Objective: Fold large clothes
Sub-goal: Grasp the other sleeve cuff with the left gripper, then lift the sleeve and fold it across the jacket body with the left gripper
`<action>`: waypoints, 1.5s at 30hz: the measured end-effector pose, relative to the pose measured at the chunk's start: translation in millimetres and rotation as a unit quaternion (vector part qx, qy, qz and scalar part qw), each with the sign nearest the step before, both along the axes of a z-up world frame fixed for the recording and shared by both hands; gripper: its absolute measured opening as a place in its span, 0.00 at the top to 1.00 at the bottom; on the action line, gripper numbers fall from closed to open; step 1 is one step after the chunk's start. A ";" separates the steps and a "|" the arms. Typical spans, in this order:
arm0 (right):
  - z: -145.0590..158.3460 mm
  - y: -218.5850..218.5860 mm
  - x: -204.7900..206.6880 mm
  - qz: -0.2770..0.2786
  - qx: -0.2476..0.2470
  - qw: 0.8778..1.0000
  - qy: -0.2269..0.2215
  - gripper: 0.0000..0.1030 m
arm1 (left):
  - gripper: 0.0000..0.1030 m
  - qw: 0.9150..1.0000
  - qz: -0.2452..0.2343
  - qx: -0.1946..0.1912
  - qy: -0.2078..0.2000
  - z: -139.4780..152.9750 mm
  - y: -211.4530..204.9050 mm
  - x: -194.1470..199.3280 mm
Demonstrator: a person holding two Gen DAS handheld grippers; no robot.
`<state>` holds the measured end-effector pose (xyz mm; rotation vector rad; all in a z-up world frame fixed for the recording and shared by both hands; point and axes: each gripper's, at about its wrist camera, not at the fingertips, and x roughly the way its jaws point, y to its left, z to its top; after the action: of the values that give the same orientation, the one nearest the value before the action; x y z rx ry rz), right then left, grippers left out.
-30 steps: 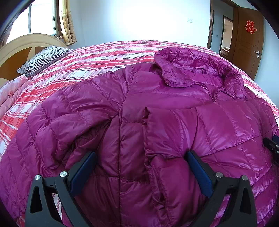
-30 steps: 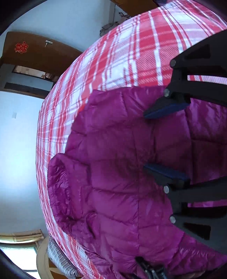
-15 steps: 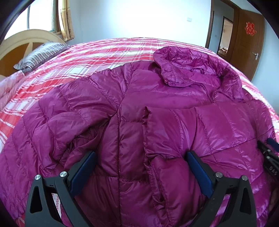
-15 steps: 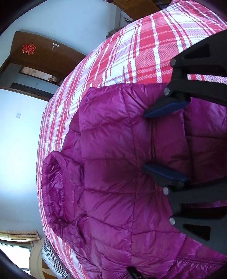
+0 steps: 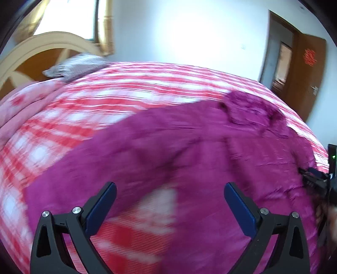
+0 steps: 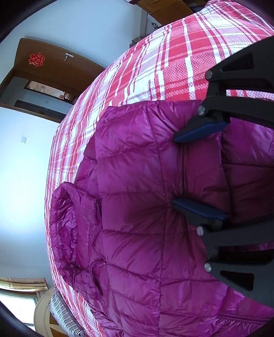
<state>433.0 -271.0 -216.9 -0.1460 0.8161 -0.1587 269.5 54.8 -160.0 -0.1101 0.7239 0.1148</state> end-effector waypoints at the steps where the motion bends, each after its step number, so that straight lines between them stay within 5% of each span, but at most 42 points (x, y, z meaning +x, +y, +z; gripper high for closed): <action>1: 0.2 0.1 -0.5 0.000 0.001 1.000 -0.001 0.42 | 0.01 1.000 0.017 0.003 0.002 -0.9 16.9 -10.4; 7: 1.0 1.1 -0.8 0.000 0.000 1.000 -0.003 0.42 | 0.01 0.990 0.139 -0.004 0.006 -8.2 118.2 -68.5; 11: 1.5 0.2 -1.4 0.000 0.007 1.000 -0.006 0.42 | 0.05 0.985 0.167 -0.041 0.026 -22.1 143.0 -80.5; 14: 1.9 -0.6 -1.9 0.001 0.009 1.000 -0.007 0.42 | 0.34 0.983 0.165 -0.061 0.047 -37.7 148.6 -70.4; 17: 2.4 -2.3 -2.6 0.002 0.012 1.000 -0.009 0.41 | 0.38 0.982 0.175 -0.041 0.056 -45.0 144.5 -55.5; 21: 2.5 -3.8 -3.0 0.002 0.018 1.000 -0.011 0.41 | 0.81 0.984 0.166 -0.030 0.049 -38.5 145.9 -45.4; 22: 2.5 -4.0 -3.1 0.002 0.019 1.000 -0.011 0.41 | 0.83 0.985 0.162 -0.029 0.042 -32.5 146.6 -44.9; 33: 2.9 -5.9 -3.4 0.003 0.033 0.999 -0.016 0.40 | 0.87 0.987 0.128 0.066 -0.073 83.6 121.4 -23.9; 38: 2.8 -5.8 -4.0 0.003 0.034 0.999 -0.016 0.40 | 0.87 0.984 0.055 0.099 -0.137 142.3 62.3 -22.0; 45: 3.3 -8.5 -5.9 0.004 0.047 0.999 -0.019 0.39 | 0.87 0.979 -0.052 0.099 -0.169 177.0 -31.6 -16.8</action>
<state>427.2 -279.4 -213.6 -0.0581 0.7837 -0.1159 252.8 23.2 16.9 0.0968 0.3753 0.0651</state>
